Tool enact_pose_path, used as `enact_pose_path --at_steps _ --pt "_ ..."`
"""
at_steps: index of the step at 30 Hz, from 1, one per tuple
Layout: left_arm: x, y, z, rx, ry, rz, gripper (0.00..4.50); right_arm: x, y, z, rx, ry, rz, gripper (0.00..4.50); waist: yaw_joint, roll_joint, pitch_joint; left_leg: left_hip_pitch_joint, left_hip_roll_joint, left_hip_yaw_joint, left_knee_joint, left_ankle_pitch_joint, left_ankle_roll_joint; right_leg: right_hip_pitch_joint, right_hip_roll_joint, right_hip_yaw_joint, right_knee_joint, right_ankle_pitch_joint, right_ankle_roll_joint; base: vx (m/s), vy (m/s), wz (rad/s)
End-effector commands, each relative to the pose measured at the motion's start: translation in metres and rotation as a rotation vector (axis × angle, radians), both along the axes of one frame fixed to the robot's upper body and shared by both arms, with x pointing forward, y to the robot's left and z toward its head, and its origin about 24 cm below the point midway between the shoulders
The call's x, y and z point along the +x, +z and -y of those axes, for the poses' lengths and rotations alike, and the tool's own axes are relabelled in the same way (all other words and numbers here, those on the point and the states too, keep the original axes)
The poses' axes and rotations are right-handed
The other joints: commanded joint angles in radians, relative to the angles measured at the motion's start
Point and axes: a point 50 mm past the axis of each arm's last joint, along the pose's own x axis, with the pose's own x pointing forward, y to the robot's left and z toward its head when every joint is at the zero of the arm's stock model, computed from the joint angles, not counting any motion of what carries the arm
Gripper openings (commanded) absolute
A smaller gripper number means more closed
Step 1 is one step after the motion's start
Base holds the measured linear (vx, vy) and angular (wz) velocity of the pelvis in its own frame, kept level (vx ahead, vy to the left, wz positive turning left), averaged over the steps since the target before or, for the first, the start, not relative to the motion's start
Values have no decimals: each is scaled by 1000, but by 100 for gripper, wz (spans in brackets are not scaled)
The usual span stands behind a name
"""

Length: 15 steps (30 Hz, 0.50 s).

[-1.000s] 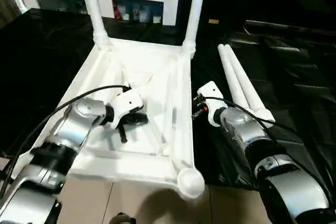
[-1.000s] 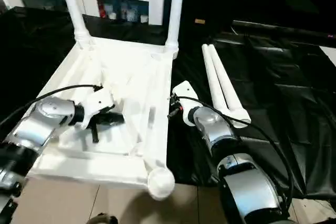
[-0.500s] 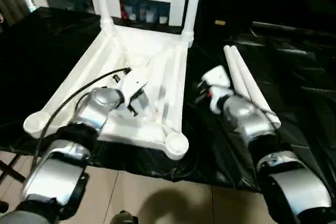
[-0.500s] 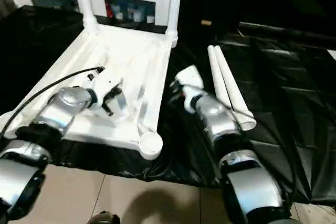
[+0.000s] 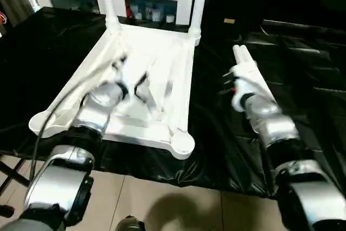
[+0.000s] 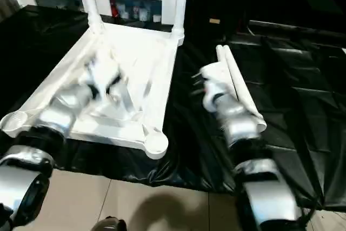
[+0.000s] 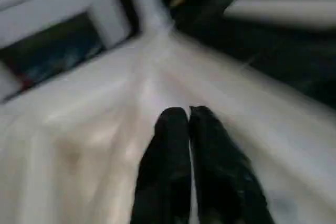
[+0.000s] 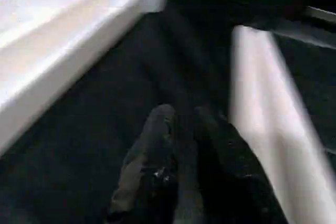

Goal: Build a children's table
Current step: Rotate table base, then pick table leg

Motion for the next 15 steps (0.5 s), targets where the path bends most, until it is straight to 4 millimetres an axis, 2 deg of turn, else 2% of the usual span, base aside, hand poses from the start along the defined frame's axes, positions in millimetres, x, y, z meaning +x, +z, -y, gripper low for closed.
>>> enact_pose_path --at_steps 1,2,3,5,7,12,14,15 --pt "-11 3 11 -39 -116 -23 61 1 1 12 -1 -74 -37 99 2 1 -84 31 31 -15 -60 -158 -29 44 -72 48 -58 45 -248 0 0 0" --pt "-12 3 11 -40 -124 -24 75 1 1 13 -2 -77 -39 109 3 4 -86 30 34 -20 -59 -151 -28 47 -78 48 -53 44 -247 0 0 0" --pt "-16 3 15 -42 -163 -26 86 2 2 16 -8 -90 -47 122 2 5 -83 29 33 -18 -60 -152 -26 44 -74 47 -58 20 -234 0 0 0" --pt "-27 1 21 -40 -250 -53 93 3 3 21 -18 -111 -66 131 -1 2 -84 30 34 -17 -60 -151 -28 44 -74 47 -57 9 -229 0 0 0" --pt "-38 -4 24 -18 -324 -99 120 4 4 25 -28 -131 -94 153 -3 2 -83 29 32 -15 -60 -154 -29 41 -70 48 -59 4 -223 0 0 0" --pt "-52 -9 28 14 -391 -157 166 5 1 33 -31 -178 -168 199 -7 4 -82 30 32 -15 -60 -157 -44 39 -66 48 -56 -3 -210 0 0 0" --pt "-53 -9 28 20 -394 -159 183 5 0 34 -28 -180 -178 217 -7 0 -81 31 31 -13 -60 -157 -44 39 -64 49 -58 1 -209 0 0 0" --pt "-54 -8 29 25 -395 -163 189 5 -1 35 -28 -183 -191 224 -5 3 -83 31 31 -14 -59 -151 -43 40 -67 49 -56 8 -209 0 0 0"
